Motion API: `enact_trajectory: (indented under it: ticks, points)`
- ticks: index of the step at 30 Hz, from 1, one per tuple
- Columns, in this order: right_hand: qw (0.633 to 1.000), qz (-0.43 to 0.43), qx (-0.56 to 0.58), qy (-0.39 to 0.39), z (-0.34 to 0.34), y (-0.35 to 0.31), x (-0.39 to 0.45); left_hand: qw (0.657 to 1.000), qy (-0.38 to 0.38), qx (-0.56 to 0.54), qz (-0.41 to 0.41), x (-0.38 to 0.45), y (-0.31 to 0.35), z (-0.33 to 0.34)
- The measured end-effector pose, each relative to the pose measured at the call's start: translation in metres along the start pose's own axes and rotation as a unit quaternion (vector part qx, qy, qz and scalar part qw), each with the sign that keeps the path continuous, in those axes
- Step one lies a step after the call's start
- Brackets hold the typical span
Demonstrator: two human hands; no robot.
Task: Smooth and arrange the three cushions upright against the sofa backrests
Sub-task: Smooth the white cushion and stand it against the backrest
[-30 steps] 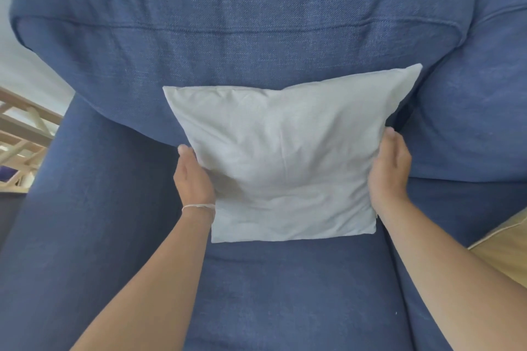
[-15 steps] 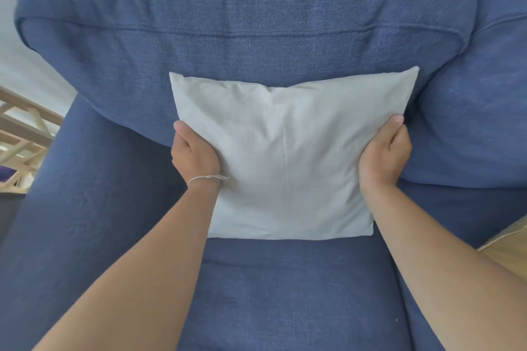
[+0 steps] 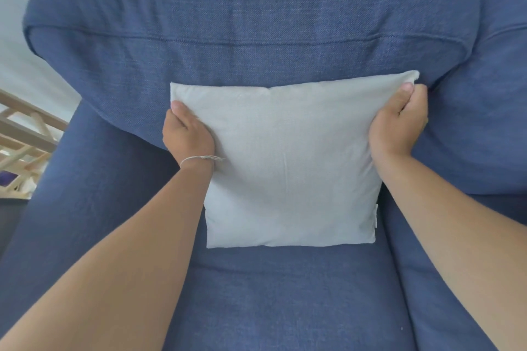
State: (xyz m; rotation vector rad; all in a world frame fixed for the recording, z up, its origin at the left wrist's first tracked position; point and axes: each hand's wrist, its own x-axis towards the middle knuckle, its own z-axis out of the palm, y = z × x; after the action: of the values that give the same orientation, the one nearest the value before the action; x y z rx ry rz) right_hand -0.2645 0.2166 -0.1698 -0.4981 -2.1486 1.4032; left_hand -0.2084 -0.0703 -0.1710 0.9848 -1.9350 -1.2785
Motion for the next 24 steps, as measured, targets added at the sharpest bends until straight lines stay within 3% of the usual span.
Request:
enact_trajectory:
  ticks: [4, 9, 14, 16, 18, 19, 21, 24]
  points:
    - [1.0, -0.01, 0.011, 0.001, -0.003, -0.001, 0.007, 0.999, -0.044, -0.001, -0.015, 0.006, 0.003, -0.005]
    - [0.999, -0.044, 0.007, 0.011, -0.005, -0.002, 0.012, 0.999, 0.002, 0.007, 0.039, 0.026, 0.01, -0.01]
    - [0.999, -0.015, -0.013, -0.028, -0.009, -0.003, 0.016, 0.999, -0.024, 0.038, 0.025, 0.025, 0.005, -0.02]
    - [0.998, -0.048, -0.028, -0.017, -0.024, -0.004, 0.012, 0.999, -0.012, 0.046, 0.015, 0.017, 0.004, -0.032]
    - [0.987, -0.142, -0.069, 0.021, -0.046, -0.003, -0.001, 0.992, 0.008, 0.046, 0.113, -0.003, 0.008, -0.048]
    - [0.972, -0.219, -0.089, 0.014, -0.056, -0.002, -0.012, 0.976, -0.016, 0.062, 0.21, -0.018, 0.012, -0.055]
    - [0.908, -0.39, -0.131, -0.083, -0.064, 0.003, -0.036, 0.899, -0.136, 0.127, 0.397, -0.048, 0.011, -0.059]
    - [0.797, -0.509, -0.218, -0.244, -0.055, 0.023, -0.051, 0.776, -0.285, 0.267, 0.496, -0.065, -0.005, -0.048]
